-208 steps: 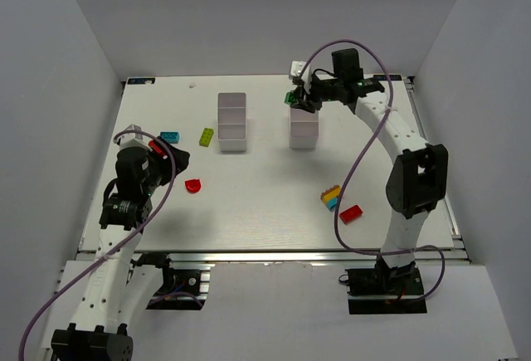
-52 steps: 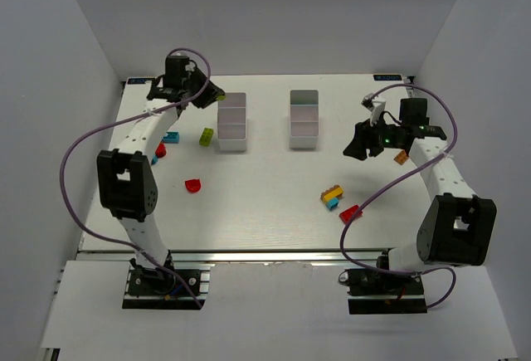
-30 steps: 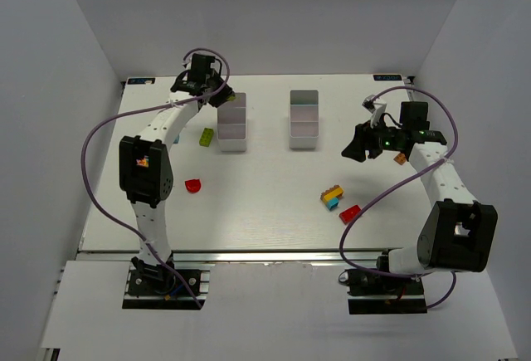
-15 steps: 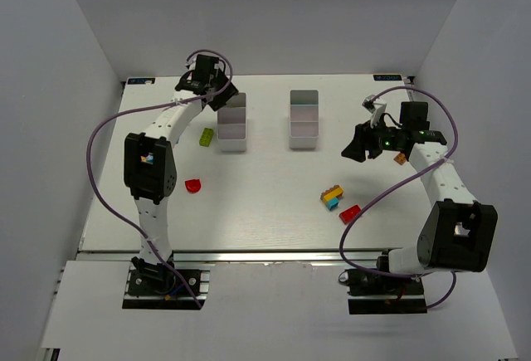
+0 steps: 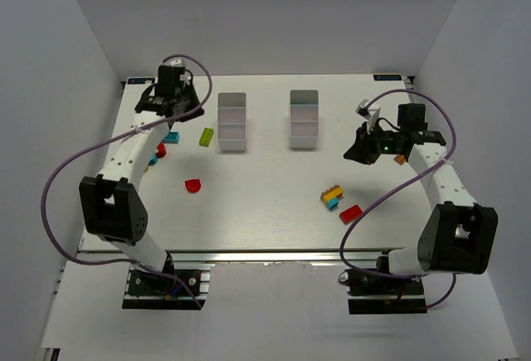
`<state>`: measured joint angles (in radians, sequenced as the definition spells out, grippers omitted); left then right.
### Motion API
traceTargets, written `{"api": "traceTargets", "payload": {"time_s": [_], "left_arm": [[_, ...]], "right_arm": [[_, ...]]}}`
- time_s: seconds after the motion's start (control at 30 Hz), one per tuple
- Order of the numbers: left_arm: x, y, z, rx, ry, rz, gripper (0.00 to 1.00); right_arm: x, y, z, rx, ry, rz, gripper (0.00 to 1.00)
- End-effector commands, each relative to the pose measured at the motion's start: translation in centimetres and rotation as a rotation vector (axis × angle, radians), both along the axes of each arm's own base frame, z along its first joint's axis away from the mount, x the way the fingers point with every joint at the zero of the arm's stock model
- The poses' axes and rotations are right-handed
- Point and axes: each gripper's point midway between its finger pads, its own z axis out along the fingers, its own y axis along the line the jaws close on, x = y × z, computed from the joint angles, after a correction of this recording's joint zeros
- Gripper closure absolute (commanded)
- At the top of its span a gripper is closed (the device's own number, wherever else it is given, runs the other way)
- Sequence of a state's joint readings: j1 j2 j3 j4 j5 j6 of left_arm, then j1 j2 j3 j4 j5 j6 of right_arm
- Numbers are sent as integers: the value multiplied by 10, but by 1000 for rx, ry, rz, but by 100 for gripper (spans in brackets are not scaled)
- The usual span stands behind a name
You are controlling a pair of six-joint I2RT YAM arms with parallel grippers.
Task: Sort the legos into containers by color
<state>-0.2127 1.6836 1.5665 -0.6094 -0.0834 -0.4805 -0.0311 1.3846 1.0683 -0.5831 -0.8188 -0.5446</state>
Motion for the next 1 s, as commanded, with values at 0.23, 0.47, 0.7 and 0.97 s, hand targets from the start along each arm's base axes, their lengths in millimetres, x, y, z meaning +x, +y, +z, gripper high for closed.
{"api": "traceTargets", "payload": {"time_s": [0.23,0.47,0.7,0.97], "left_arm": [[-61,43,-99,210,237,-267,30],[-39,33,-130,216,223,-363,2],[-18,44,-154,280,232,-326,2],[4,49,-164,311,212,-275,8]], "right_arm": [[2,9,16,-13,-66,65,59],[5,8,15,-20,-61,62,56],[5,7,11,-26,-46,50,56],[11,5,11,-37,-44,42,55]]}}
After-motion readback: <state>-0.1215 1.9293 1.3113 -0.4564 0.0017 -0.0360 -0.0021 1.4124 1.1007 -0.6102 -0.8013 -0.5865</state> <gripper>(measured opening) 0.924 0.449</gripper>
